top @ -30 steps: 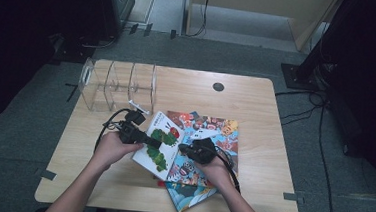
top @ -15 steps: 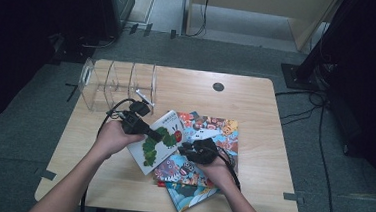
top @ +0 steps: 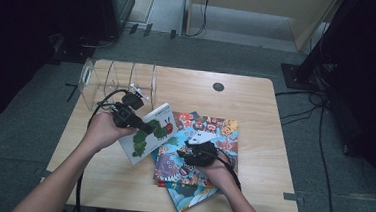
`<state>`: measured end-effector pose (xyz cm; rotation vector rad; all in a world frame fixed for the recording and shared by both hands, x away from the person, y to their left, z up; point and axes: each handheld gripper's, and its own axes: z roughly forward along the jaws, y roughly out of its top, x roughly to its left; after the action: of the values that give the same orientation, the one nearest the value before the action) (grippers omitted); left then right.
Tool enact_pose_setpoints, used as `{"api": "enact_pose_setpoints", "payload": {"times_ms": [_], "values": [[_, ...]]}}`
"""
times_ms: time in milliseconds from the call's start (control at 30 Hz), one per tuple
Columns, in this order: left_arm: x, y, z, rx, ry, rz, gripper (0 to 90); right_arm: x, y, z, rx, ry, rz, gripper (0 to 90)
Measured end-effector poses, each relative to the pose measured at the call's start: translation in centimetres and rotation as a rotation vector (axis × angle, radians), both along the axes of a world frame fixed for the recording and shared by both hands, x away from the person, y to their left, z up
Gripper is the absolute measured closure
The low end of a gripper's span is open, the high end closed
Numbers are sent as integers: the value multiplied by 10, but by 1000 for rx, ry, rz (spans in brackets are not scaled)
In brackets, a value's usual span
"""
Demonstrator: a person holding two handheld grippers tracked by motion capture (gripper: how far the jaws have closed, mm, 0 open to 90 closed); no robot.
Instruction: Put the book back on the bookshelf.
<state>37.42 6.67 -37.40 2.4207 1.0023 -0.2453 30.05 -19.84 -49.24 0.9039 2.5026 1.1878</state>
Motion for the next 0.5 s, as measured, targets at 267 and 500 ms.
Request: {"api": "enact_pose_setpoints", "payload": {"times_ms": [267,500], "values": [[0,21,14,29,-45,10,776,-2,2,-2,-13,-27,21,426],[0,34,23,32,-60,34,776,-2,3,-2,-13,-26,18,417]]}}
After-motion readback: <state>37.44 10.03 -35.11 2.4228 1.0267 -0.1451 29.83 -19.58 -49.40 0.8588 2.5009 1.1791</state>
